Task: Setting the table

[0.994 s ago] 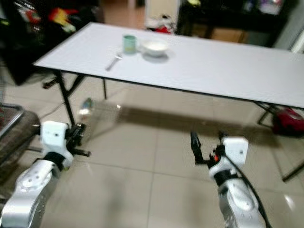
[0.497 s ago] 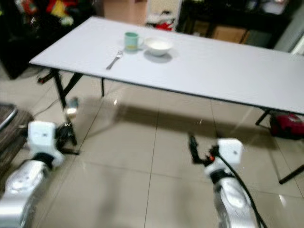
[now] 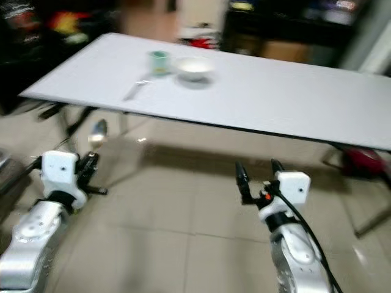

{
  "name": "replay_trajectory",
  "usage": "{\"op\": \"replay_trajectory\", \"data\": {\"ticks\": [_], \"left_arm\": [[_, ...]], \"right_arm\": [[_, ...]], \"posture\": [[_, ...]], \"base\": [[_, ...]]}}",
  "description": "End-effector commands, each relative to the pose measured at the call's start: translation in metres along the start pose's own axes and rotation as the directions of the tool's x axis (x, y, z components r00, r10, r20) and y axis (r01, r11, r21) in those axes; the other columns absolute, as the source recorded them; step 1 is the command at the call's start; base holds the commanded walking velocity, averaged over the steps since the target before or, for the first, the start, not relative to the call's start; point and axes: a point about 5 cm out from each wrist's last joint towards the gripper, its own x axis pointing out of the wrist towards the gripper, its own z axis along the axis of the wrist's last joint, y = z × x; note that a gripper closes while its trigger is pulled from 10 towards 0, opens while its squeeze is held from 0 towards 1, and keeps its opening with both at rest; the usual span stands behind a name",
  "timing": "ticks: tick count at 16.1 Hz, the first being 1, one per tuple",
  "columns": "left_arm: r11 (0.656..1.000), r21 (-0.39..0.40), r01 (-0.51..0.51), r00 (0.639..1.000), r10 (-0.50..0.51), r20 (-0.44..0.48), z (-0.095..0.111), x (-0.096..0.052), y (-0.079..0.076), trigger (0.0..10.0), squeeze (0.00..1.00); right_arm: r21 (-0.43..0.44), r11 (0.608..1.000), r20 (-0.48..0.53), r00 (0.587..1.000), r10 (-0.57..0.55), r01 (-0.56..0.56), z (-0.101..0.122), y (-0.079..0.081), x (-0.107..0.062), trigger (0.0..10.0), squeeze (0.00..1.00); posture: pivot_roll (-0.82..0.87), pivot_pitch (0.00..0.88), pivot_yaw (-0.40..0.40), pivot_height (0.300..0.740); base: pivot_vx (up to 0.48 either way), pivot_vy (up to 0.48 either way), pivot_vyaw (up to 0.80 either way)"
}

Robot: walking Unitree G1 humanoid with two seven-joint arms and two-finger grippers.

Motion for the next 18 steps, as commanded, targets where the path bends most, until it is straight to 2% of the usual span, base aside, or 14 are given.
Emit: {"op": "replay_trajectory", "data": {"ticks": [1,18], "left_arm": [[1.000,0.020,0.022,1.000,-0.022,0.012,0.0040,0.0018,-0.0034,10.0,0.00],[0.998,0.018,0.056,0.998,-0.056,0.006,0.0041,0.0083,-0.0092,10.0,0.00]], "right_arm": [[0.010,1.000,0.004,1.000,-0.013,0.013,0.0029,-0.0021,-0.0001,10.0,0.00],[0.018,1.000,-0.017,1.000,-0.006,0.007,0.0054,0.0002,-0.0029,10.0,0.00]], "posture": [[-0.09,0.000,-0.069,0.740],[-0.10,0.000,-0.062,0.740]], "base": [[0.300,0.000,0.00],[0.301,0.000,0.00]]}}
